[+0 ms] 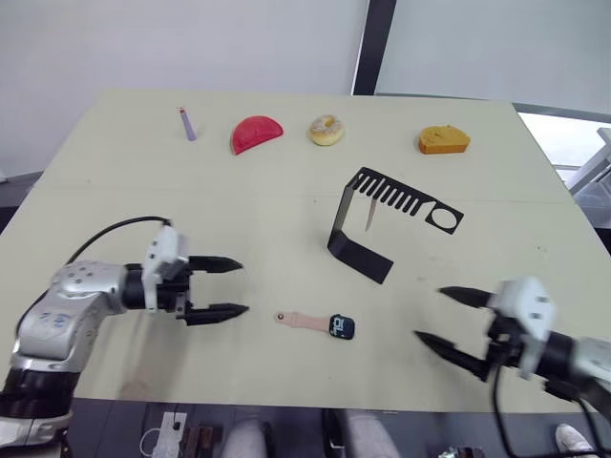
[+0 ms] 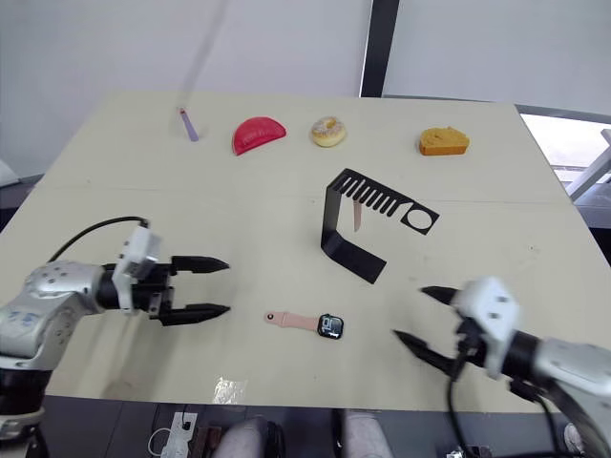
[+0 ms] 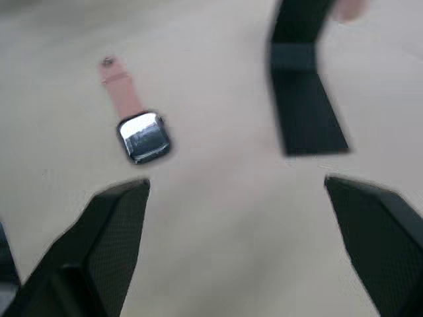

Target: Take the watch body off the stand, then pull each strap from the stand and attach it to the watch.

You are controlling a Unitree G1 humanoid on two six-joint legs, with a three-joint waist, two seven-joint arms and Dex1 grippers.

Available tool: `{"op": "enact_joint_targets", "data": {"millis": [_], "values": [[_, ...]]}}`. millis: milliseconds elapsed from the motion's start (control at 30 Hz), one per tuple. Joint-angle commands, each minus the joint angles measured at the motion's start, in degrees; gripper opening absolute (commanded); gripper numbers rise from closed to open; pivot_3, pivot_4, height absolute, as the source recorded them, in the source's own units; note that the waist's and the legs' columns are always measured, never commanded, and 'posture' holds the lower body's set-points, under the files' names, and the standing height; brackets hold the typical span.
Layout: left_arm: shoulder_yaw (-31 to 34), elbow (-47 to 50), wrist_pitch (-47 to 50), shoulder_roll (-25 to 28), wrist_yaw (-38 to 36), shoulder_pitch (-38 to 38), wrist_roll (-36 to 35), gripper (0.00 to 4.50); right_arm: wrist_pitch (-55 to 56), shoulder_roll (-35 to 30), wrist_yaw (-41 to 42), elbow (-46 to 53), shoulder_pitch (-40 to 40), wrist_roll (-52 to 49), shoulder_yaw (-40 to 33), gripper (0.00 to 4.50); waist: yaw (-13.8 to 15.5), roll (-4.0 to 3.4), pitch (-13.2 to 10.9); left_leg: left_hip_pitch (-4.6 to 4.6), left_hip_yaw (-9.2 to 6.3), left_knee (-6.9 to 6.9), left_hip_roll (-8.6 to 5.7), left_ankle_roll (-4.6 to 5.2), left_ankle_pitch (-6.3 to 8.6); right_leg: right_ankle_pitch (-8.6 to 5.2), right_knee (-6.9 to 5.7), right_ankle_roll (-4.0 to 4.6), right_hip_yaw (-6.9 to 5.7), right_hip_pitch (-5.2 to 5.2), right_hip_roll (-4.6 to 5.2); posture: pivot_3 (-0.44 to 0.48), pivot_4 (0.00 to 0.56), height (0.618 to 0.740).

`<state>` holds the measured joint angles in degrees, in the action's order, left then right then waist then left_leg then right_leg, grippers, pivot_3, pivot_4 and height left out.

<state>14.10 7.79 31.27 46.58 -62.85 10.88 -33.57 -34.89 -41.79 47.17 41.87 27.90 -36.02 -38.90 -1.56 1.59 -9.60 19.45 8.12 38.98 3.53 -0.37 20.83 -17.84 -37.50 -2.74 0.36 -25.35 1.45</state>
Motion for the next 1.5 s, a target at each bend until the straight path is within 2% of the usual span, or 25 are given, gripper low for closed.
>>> {"op": "enact_joint_targets", "data": {"millis": [33,167,267,367,467,567,667,800,967,1167,1500], "values": [[7.6,-2.8,0.2,-0.1,5.6,-1.8,-0.4,4.50,1.3,3.2,0.8,-0.9,4.8,-2.4,-9.9,4.46,-0.2,0.01,0.0,-0.10,0.05,-0.01,0.00,-0.01,0.01,0.00,0.00,0.00,0.04,0.06,0.00,0.000,0.150,0.737],[10.4,-7.5,-3.8,1.3,7.1,-2.7,2.6,4.50,3.8,5.6,0.9,-2.9,8.1,-1.6,-12.3,4.46,-0.4,0.01,0.0,-0.41,0.14,-0.12,0.00,-0.05,0.07,-0.04,0.05,0.07,0.08,0.33,0.00,0.000,0.150,0.737],[10.1,-5.1,-2.6,-0.3,8.1,-1.6,0.5,4.50,3.5,6.0,-1.5,-2.0,5.5,-2.9,-9.3,4.46,-0.2,0.03,0.0,-0.42,0.14,-0.13,0.00,-0.06,0.10,-0.04,0.07,0.07,0.06,0.33,0.00,0.000,0.150,0.737],[6.2,2.9,-0.7,-3.2,8.8,-1.9,-2.0,4.50,1.8,6.1,-5.8,-0.5,-0.9,-2.8,-2.2,4.46,-0.1,0.05,0.0,-0.39,0.14,-0.11,0.00,-0.06,0.10,-0.03,0.07,0.06,0.06,0.32,0.02,0.000,0.150,0.737],[2.9,12.0,4.7,-6.5,10.5,-1.5,-8.2,4.50,0.2,7.0,-10.7,0.0,-8.5,-1.0,7.8,4.46,-0.2,0.04,0.0,-0.39,0.14,-0.09,-0.01,-0.07,0.10,-0.03,0.02,0.06,0.08,0.31,0.02,0.000,0.150,0.737],[-2.5,18.4,5.9,-10.2,15.0,0.0,-7.7,4.50,0.1,9.6,-15.2,-2.7,-17.5,3.6,19.9,3.66,-0.2,0.02,0.0,-0.37,0.14,-0.08,-0.01,-0.15,0.06,-0.04,-0.04,0.07,0.09,0.23,-0.01,0.000,0.150,0.737],[-8.3,20.6,5.3,-13.5,18.1,2.7,-5.0,4.50,1.0,13.2,-18.8,-9.1,-26.6,9.8,30.0,2.16,-0.4,0.02,0.0,-0.36,0.15,0.01,-0.04,-0.17,0.04,-0.04,-0.07,0.08,0.12,0.22,-0.04,0.000,0.150,0.737],[-13.3,20.5,4.9,-16.0,20.3,5.5,-2.7,4.50,3.3,17.2,-22.1,-17.3,-33.6,14.7,34.9,0.15,-0.1,-0.04,0.0,-0.25,0.17,0.03,-0.05,-0.16,0.03,-0.04,-0.13,0.08,0.12,0.08,-0.06,0.000,0.150,0.737],[-16.3,19.6,5.5,-19.2,24.1,8.5,-1.0,4.50,4.1,19.1,-23.0,-24.3,-37.4,19.0,38.6,0.06,-0.1,-0.04,0.0,-0.18,0.23,0.08,-0.05,-0.14,0.03,-0.04,-0.18,0.08,0.14,-0.02,-0.04,0.000,0.150,0.737],[-19.3,19.0,5.3,-21.9,27.3,10.1,2.0,4.50,-2.7,19.0,-25.7,-28.8,-38.4,23.1,41.8,0.06,-0.4,-0.04,0.0,-0.24,0.27,0.08,-0.02,-0.15,0.02,-0.04,-0.25,0.08,0.18,-0.02,-0.06,0.000,0.150,0.737],[-25.6,19.5,5.4,-32.2,38.7,12.1,9.3,4.50,-9.5,20.1,-27.7,-24.4,-37.0,22.5,41.3,0.06,0.0,0.15,0.3,-0.25,0.24,0.10,-0.02,-0.16,0.01,-0.04,-0.25,0.08,0.17,0.03,-0.05,0.000,0.150,0.737]]}}
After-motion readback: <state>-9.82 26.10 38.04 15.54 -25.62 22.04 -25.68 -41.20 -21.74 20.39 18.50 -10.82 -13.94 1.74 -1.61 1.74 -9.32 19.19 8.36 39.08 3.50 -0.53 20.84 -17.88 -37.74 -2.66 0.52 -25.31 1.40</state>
